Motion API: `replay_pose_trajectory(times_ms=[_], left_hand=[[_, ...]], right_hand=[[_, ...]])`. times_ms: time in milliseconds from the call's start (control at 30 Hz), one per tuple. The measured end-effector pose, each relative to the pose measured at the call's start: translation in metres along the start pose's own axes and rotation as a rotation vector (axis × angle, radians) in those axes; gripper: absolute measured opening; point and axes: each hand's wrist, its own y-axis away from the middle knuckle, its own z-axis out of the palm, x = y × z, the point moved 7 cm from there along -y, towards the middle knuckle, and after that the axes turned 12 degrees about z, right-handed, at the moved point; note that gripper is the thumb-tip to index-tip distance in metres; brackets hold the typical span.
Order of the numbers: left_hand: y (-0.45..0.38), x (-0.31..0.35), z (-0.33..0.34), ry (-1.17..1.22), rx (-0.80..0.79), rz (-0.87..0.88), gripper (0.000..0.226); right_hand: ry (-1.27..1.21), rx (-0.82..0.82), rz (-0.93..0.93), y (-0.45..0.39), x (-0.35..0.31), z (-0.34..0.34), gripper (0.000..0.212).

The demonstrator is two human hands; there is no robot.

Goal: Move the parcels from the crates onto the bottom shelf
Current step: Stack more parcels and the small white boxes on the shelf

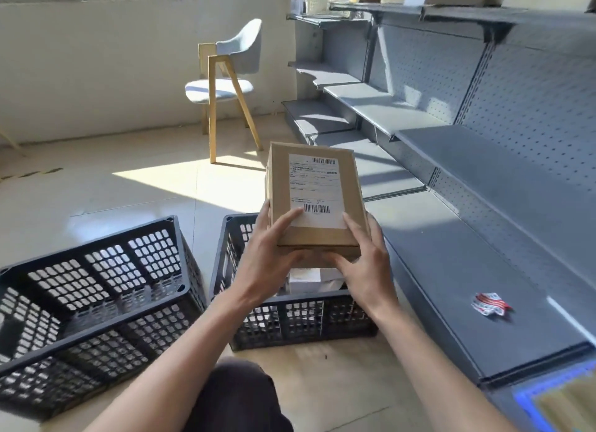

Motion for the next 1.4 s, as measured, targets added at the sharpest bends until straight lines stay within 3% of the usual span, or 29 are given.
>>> replay_pose_trajectory(times_ms=[633,1400], left_hand=[[-0.007,0.221,0.137,0.327,-0.282,0.329,0.071],[0.005,0.351,0.302,0.578,-0.556,0.524,0.069]], right_hand=[[0.136,0.407,0.103,0.115,0.033,-0.259,0.071],[0.252,0.627,0.413,0.199,0.109,-0.404,0.07]])
